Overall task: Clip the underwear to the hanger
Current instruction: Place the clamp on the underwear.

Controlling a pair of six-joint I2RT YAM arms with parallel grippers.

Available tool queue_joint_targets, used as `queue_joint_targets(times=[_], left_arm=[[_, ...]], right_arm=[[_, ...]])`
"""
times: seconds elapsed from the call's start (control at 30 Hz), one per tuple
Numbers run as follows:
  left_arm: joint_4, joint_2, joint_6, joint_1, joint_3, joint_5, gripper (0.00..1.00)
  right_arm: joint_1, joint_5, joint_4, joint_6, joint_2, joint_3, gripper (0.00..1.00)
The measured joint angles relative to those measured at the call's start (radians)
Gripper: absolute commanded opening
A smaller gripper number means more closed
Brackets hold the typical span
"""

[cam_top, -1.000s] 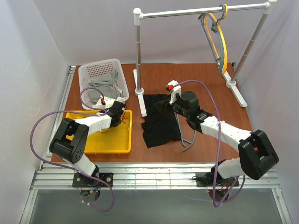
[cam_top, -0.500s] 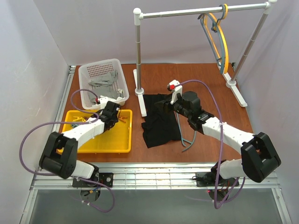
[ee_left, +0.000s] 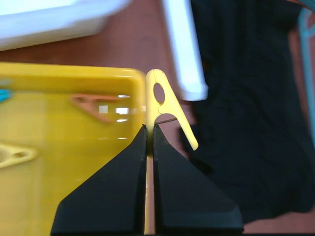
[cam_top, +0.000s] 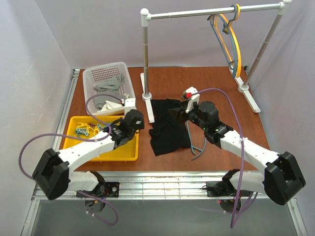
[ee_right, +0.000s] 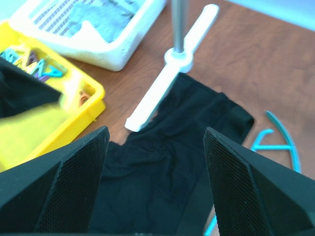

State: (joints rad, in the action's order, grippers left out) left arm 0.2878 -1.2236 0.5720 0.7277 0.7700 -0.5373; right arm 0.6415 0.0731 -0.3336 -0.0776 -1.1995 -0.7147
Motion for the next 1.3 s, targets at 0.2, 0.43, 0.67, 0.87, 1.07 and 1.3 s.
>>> queue_joint_targets(times=[0.2,0.43,0.67,0.87,1.07,1.3], left_arm=[[-0.202,-0.332,-0.014,0.112,0.13,0.073,0.0],[-0.367,-0.585,0.002,0.142,0.164,0.095,0.0],[-0.462,-0.656,0.038,0.174,0.234,0.119,0.22],[-0.505,-0.67,0.06,0.182,0.245,0.144,0.51],[-0.523,-0.618,0.048,0.182,0.203,0.161,0.52],[-0.526,-0.418,0.007,0.17,0.054,0.127,0.52]], right_arm=[[-0.001,-0.12,0.051,-0.024,0.12,0.056,0.72],[-0.008,-0.209,0.107,-0.051,0.224,0.096,0.72],[-0.011,-0.229,0.108,-0.069,0.157,0.101,0.73],[-0.011,-0.256,0.133,-0.076,0.118,0.124,0.74],[-0.012,-0.26,0.125,-0.076,0.032,0.122,0.74],[-0.012,-0.233,0.123,-0.089,-0.165,0.068,0.73]])
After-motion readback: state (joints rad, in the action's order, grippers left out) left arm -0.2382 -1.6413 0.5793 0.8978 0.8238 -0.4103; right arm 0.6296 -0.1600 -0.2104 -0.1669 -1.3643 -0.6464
